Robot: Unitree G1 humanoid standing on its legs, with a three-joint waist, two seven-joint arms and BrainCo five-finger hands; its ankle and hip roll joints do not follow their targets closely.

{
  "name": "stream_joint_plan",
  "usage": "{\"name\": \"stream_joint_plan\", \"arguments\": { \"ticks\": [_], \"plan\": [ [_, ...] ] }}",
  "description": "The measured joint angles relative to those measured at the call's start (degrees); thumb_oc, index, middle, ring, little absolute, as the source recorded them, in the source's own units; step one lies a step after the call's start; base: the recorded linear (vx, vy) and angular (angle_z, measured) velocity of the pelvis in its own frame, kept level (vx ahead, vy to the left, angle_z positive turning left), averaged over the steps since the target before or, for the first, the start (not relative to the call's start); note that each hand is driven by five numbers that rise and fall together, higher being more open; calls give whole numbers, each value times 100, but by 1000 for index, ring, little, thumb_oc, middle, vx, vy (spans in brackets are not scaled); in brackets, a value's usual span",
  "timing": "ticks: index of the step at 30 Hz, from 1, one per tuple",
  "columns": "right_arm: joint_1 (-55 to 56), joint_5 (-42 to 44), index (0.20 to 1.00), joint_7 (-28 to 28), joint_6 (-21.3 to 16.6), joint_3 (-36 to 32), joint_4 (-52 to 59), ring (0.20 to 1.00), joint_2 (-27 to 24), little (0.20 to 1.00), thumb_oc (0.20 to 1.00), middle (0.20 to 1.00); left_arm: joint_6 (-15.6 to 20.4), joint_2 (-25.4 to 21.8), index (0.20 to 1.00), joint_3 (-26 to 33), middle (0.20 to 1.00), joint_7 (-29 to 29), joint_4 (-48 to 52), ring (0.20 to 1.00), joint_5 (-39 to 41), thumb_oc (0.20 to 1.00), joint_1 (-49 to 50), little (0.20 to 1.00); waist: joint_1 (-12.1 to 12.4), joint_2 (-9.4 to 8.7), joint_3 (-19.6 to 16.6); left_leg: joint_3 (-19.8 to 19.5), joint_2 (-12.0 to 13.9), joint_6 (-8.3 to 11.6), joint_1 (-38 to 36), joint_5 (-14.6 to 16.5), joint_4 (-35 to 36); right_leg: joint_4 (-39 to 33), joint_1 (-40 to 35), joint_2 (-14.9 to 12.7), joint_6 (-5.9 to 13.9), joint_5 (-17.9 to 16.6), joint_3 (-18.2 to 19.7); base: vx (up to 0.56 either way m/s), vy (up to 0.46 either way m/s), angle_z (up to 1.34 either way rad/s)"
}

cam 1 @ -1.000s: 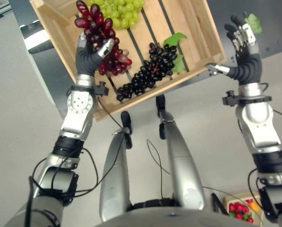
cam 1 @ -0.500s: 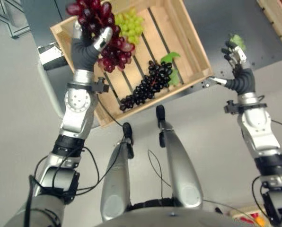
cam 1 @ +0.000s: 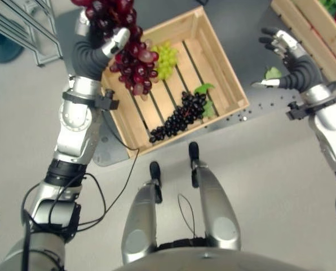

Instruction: Pick up the fruits from the basket on one side to the basket on the other side

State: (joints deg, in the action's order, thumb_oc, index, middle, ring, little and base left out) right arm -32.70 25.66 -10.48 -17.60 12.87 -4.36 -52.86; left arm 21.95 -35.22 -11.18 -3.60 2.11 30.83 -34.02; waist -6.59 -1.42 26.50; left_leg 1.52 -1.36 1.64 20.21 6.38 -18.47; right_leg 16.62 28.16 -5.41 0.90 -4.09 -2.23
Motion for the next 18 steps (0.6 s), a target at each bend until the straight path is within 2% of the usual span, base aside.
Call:
{"name": "stream_joint_plan", "arguments": {
  "ticks": [2,3,8,12,15,18],
  "plan": [
    [-285,105,1000,-138,46,332,-33,1000,3,1000,1000,1000,-17,-32,200,-192,200,-110,-18,200,-2,200,-8,200,32,7,-21,-1,-2,4,-83,-3,19,-8,-74,9,-13,-9,11,-8,8,-2],
    [-618,151,1000,-249,89,742,-27,1000,-15,1000,1000,1000,-17,-80,200,-375,200,-207,-81,200,13,200,-7,200,104,12,-71,3,-8,4,-128,-1,24,-19,-117,10,-11,-9,16,-10,11,-4],
    [-993,238,1000,-531,187,1299,-16,1000,53,1000,1000,1000,-37,-125,200,-654,200,-502,-146,200,20,200,7,200,135,17,-240,10,-9,-1,-160,-16,57,-63,-156,7,-7,-24,18,0,0,0],
    [-1001,329,1000,-692,279,1518,-20,1000,148,1000,1000,1000,-42,-125,200,-780,200,-603,-147,200,42,200,7,200,156,21,-373,9,-6,-2,-156,-16,55,-82,-154,11,-6,-23,18,0,0,0],
    [-986,631,1000,-813,335,1565,-125,1000,587,1000,1000,1000,-55,-76,200,-1026,200,-693,-147,200,46,200,-10,200,129,36,-486,10,-8,-2,-156,-16,59,-91,-152,11,-3,-20,23,0,0,0],
    [-974,893,1000,-949,448,1689,-123,1000,713,1000,1000,1000,-149,-55,200,-1120,200,-784,-146,200,48,200,-14,200,112,48,-514,9,-6,-2,-154,-16,76,-90,-145,13,-3,-20,25,0,0,0]
  ]
}}
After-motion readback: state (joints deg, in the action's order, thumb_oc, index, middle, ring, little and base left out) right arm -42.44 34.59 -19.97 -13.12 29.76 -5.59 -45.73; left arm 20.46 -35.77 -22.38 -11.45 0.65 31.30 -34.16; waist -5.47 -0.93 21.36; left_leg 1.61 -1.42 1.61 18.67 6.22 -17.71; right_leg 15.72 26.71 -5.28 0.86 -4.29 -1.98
